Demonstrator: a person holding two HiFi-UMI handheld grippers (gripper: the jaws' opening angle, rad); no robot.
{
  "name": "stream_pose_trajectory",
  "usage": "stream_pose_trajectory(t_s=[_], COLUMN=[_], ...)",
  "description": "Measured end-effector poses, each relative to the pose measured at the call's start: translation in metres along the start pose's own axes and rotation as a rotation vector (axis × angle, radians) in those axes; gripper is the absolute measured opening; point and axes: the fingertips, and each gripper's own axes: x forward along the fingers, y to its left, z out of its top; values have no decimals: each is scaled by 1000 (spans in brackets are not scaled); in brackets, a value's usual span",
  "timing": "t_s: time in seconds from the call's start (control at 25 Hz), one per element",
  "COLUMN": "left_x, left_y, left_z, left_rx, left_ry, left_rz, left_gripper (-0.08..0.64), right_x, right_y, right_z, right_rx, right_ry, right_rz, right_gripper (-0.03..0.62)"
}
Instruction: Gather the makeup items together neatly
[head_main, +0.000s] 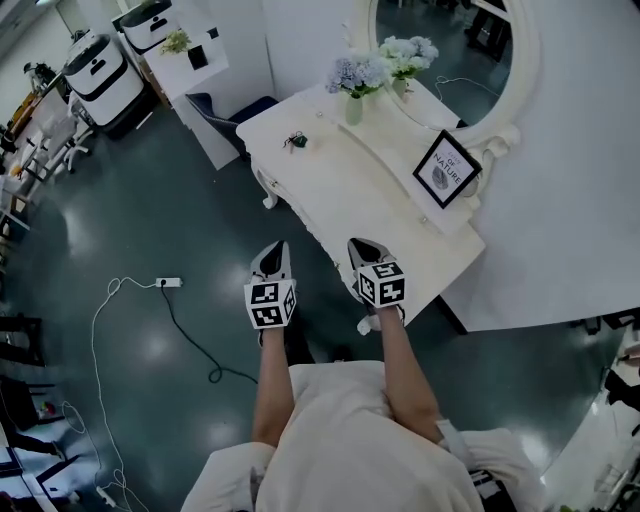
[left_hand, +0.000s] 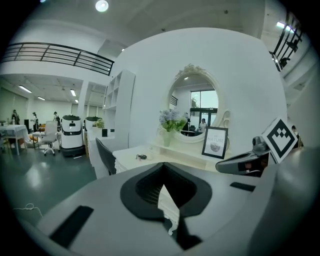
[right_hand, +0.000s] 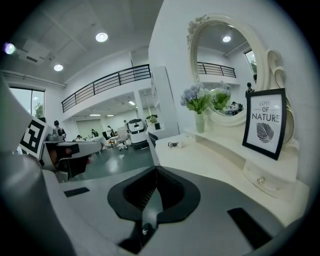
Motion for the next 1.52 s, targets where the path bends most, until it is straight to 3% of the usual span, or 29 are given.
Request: stream_pose_trajectory(t_s=[0.32, 0.56, 0.88, 1.52], left_x=[70, 116, 167, 240], left_y=[36, 73, 120, 219], left_z=[28, 49, 62, 72], left_rx=[-2, -66, -34, 25], left_ry=[-5, -20, 1, 43], left_rz=[-92, -74, -100, -215], left_gripper=[14, 14, 14, 14], right_x=[58, 99, 152, 259], right_y=[-31, -38, -39, -37], right_z=[40, 70, 97, 122], right_rx=[73, 129, 205, 245], right_ry=[-13, -41, -77, -86], right_rz=[-3, 31, 51, -119], right_gripper=[40, 40, 40, 40])
